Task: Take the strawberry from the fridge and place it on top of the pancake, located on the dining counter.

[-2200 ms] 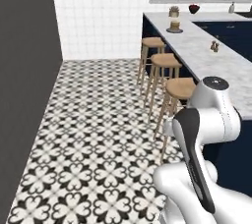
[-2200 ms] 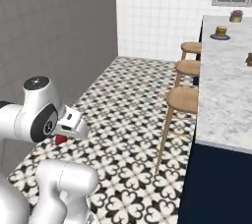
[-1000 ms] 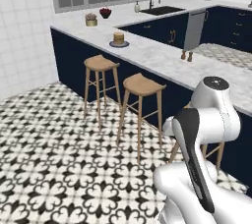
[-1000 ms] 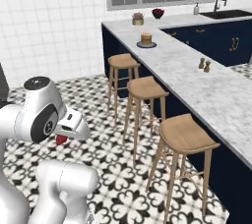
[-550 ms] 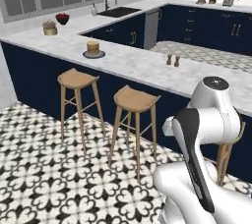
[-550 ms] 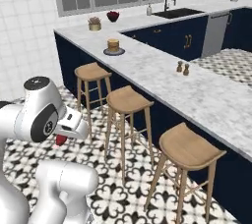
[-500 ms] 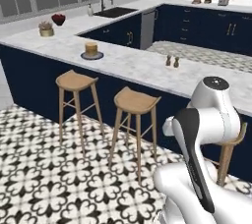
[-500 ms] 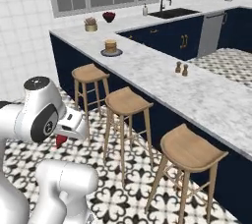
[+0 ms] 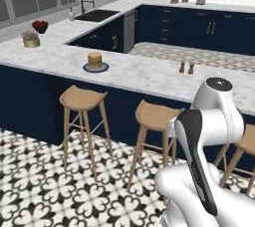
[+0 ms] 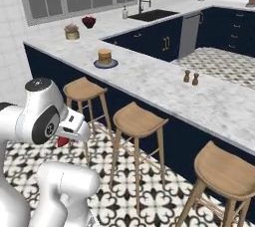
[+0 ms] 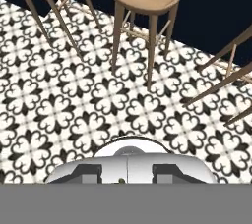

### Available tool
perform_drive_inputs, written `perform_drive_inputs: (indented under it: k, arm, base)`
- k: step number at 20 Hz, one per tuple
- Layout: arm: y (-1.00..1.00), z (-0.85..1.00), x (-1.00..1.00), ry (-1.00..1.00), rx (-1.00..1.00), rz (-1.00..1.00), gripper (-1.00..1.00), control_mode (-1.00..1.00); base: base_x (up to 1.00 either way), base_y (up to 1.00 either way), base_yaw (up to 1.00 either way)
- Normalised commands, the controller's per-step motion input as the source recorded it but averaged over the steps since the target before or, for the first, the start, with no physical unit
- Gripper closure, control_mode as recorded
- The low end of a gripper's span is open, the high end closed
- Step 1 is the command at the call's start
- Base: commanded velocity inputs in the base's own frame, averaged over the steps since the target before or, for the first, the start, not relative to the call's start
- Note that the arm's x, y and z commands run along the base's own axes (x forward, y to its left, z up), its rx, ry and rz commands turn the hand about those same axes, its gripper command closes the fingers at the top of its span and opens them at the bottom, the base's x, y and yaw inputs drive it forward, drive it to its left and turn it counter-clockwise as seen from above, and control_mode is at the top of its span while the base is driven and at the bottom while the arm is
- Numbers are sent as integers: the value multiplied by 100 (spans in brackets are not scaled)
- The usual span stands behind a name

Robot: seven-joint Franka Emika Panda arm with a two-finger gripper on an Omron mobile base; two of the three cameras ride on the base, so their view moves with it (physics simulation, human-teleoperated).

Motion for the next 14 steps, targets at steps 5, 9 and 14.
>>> perform_drive_inputs:
  k: [5,9,14]
  arm:
    - [0,0,0,0,0,0,100,100]
    - [0,0,0,0,0,0,100,100]
    - [0,0,0,0,0,0,100,100]
  base:
    - [58,100,-34]
    - [57,100,-35]
    - [59,100,-36]
